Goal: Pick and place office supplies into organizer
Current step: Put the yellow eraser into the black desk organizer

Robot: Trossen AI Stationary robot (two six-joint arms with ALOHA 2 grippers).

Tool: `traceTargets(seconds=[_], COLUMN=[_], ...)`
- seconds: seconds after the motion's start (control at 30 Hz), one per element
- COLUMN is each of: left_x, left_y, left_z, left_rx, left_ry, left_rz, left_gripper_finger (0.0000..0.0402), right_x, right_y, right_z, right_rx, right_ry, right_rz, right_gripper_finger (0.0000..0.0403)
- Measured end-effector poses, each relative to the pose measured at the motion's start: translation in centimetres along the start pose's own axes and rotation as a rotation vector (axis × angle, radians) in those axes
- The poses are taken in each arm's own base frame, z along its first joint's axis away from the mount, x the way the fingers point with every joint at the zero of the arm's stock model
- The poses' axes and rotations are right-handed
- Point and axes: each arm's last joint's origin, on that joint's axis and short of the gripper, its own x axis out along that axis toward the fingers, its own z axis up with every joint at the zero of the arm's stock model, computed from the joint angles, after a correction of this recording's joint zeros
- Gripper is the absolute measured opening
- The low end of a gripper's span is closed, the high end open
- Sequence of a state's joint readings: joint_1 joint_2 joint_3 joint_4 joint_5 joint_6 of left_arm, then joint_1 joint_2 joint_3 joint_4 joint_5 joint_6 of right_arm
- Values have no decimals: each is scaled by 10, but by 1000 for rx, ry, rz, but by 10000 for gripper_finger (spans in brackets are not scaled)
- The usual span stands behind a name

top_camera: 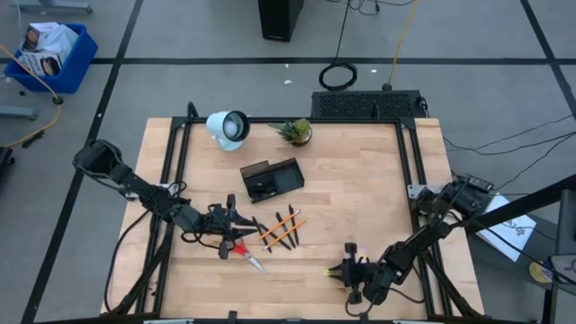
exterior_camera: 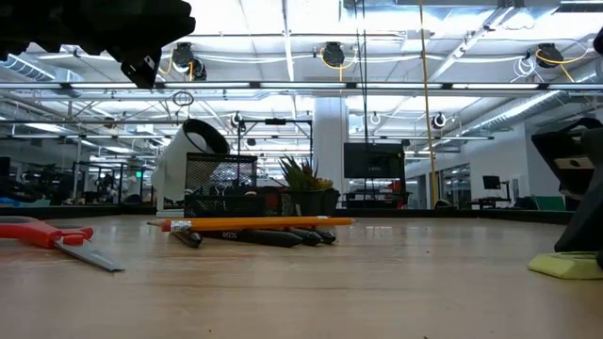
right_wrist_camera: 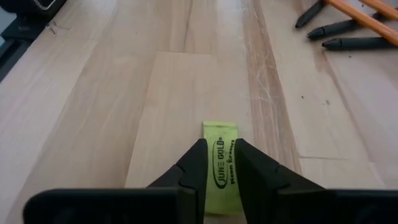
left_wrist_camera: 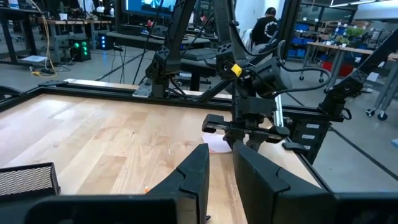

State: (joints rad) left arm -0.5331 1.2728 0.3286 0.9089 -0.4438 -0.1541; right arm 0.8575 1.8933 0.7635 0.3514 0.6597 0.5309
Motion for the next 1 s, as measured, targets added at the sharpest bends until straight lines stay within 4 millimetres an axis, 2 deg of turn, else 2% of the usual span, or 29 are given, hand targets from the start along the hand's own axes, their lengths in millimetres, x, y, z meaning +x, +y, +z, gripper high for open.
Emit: traceTargets(seconds=[0.17,0.57,0.7,1.0], left_x=[0,1,1,1], left_y=[0,2,2,2], left_z=[0,-2,-2,-1], left_rx=[0,3,-3,-2], left_ry=[1,17,16,12], left_rz=[0,13,14,13], left_gripper_finger=[77,77,77,77], right_x=[2,11,19,41], right_y=[2,-9,-21,-54], right_z=[6,23,32,53], right_rx=[-58,-84,-69,-39], right_ry=[-57,-142,-157,-175], right_rz=[23,-5,-33,45], right_gripper_finger=[56,55,55,55])
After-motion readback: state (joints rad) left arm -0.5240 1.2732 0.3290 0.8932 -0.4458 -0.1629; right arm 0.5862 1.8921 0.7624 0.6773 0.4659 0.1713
